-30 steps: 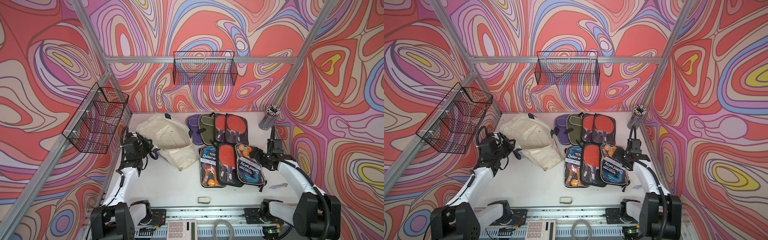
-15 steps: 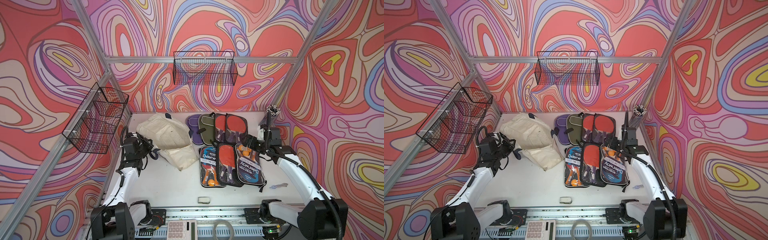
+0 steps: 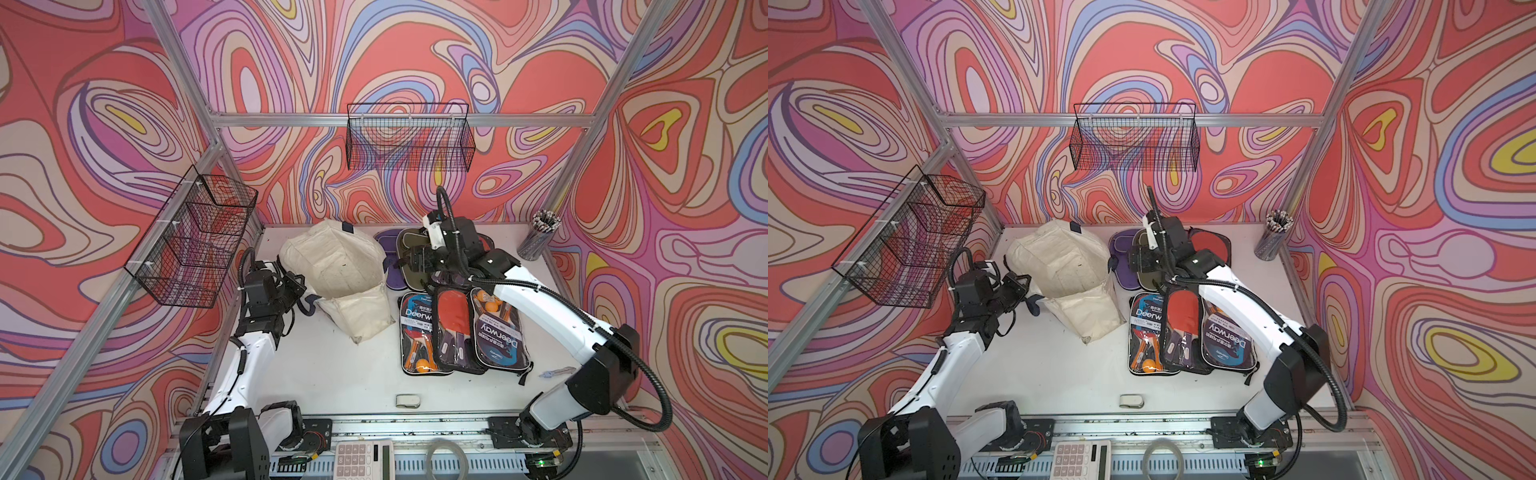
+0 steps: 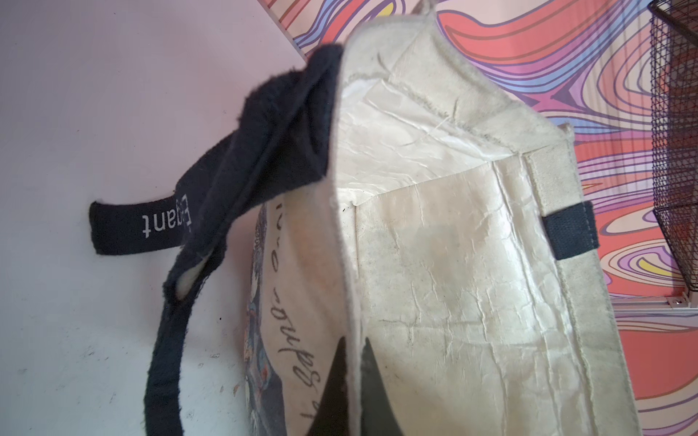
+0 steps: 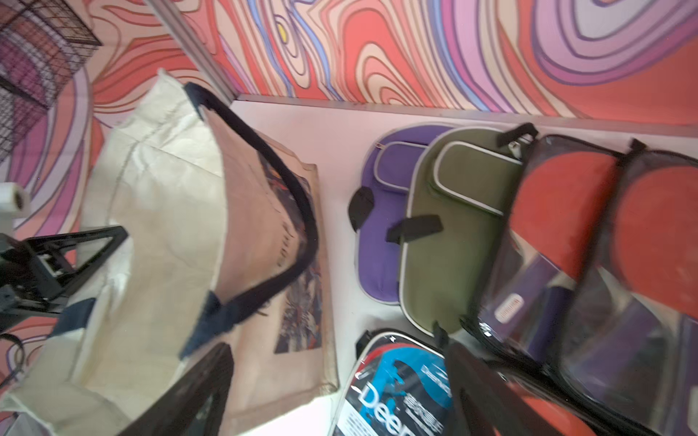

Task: Remove the ping pong set from the canvas bag
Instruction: Move the canvas bag to the center of the board.

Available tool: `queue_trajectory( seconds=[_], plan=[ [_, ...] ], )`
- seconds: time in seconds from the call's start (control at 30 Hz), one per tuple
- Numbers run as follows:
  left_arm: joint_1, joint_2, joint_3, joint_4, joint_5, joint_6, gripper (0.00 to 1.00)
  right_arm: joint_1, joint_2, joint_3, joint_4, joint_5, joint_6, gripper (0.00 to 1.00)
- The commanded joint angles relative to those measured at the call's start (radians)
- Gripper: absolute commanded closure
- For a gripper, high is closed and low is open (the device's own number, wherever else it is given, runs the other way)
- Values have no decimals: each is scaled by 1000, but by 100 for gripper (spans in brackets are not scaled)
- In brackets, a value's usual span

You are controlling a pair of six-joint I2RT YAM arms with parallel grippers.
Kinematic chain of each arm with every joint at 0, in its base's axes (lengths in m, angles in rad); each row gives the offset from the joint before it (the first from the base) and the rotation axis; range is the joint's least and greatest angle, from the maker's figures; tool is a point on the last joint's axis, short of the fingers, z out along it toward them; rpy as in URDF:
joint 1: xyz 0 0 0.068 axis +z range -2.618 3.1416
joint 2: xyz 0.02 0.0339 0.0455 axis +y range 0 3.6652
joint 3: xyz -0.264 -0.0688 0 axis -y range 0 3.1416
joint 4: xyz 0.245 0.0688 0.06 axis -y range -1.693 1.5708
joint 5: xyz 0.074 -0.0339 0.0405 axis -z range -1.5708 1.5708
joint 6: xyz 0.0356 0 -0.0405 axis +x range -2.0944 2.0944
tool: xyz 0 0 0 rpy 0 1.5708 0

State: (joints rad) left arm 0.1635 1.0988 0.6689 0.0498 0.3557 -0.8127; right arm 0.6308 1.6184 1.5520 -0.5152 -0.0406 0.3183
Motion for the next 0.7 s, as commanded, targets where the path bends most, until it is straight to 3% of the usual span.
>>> queue_trajectory(
  seconds=[0.0,0.2,0.4,0.5,0.57,0.6,0.67],
  plan=[
    [6,-13,39,-9,-9,1,100,28,78,85,-20,12,-30,9],
    [6,-3,56,-10,-11,2,100,55,225,234,-24,0,-52,13],
    [5,4,64,-7,-17,4,100,64,341,351,-51,-9,-71,31],
    [6,15,78,-8,-18,7,100,70,381,374,-53,-23,-74,56],
    [6,27,92,-6,-23,8,100,73,401,384,-46,-37,-69,94],
    [7,34,99,-5,-30,9,100,75,411,394,-47,-34,-67,100],
    [7,52,123,-2,-44,12,100,79,423,401,-32,-28,-61,100]
  ],
)
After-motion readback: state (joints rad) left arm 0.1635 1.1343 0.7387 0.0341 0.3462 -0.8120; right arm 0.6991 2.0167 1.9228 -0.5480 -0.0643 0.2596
